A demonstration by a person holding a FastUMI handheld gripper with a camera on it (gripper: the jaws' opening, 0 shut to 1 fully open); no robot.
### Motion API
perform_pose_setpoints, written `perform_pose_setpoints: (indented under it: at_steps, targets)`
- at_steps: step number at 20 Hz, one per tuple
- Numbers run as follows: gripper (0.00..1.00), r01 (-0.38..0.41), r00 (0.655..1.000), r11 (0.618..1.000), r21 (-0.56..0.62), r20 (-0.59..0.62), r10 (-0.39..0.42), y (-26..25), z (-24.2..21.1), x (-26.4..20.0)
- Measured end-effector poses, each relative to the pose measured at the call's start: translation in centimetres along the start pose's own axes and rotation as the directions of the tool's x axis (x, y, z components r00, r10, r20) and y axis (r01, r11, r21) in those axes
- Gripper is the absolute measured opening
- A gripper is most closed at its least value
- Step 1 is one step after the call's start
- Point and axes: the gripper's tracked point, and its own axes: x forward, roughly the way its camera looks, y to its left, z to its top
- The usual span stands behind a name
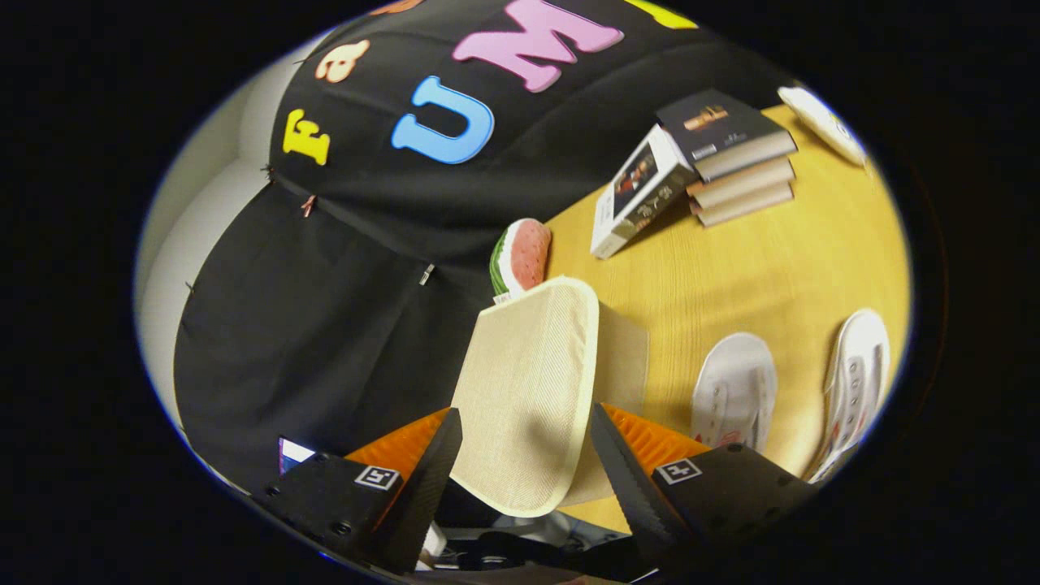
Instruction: Open the storage box then place both shoes into the box .Put the left shoe in first, then the right shoe, with the right side of both shoes facing outward in a uniform manner.
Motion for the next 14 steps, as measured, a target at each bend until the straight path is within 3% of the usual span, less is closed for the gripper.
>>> perform_pose_setpoints:
  at_steps: [6,9,11,12,14]
  targets:
    - [0.95,-0.046,0.994,0.979,0.199,-0.087,0.064,-1.4,-3.1,3.1]
    - [0.51,-0.114,0.985,0.951,0.287,-0.092,0.146,-0.3,-3.7,3.2]
    - [0.2,-0.123,0.989,0.958,0.26,-0.053,0.141,0.1,-3.1,2.7]
    - [0.1,-0.151,0.986,0.96,0.235,-0.034,0.163,0.9,-2.6,2.3]
    - [0.05,-0.211,0.975,0.951,0.225,-0.017,0.22,3.6,-2.0,1.2]
